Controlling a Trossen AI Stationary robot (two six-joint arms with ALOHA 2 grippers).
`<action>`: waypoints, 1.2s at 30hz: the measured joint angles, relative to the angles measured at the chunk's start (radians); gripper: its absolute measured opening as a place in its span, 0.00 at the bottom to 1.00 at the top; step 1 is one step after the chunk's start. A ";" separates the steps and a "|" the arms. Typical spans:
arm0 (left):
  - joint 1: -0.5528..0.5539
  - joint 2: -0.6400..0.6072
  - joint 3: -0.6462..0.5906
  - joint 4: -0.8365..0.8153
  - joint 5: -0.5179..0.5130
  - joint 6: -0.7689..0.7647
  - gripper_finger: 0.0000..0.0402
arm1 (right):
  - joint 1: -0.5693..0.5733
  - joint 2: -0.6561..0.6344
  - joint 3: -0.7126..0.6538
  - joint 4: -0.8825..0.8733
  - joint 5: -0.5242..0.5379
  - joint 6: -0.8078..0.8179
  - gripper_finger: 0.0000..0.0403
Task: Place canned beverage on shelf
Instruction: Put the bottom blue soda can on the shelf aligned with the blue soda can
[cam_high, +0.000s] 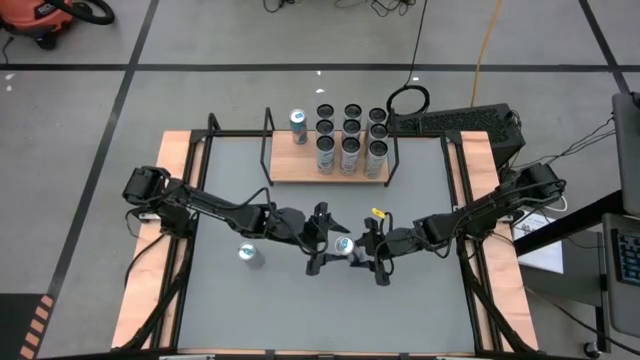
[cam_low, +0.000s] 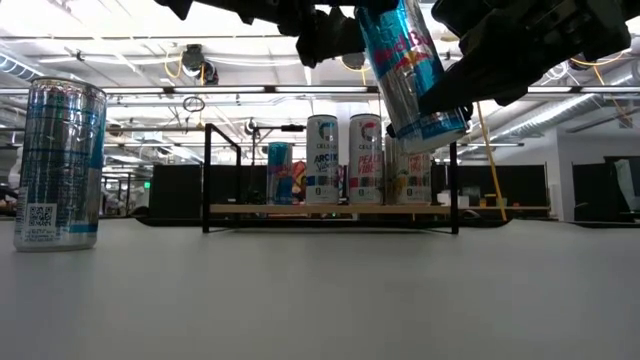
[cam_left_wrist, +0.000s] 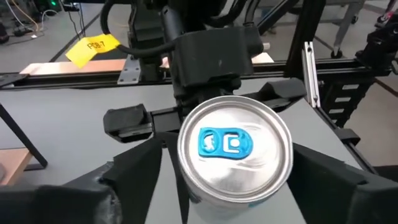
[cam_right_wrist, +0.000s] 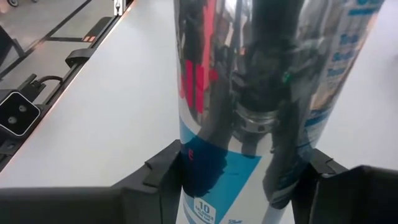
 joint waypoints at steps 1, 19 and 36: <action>0.000 0.000 0.000 -0.001 0.000 0.000 0.76 | 0.000 0.000 0.000 0.000 0.000 0.000 0.42; 0.001 -0.019 -0.002 -0.063 0.006 -0.002 0.56 | 0.003 -0.006 0.002 -0.003 0.008 0.076 0.68; 0.036 -0.402 -0.002 -0.548 -0.109 0.055 0.56 | 0.163 -0.090 0.001 -0.313 0.118 0.283 0.79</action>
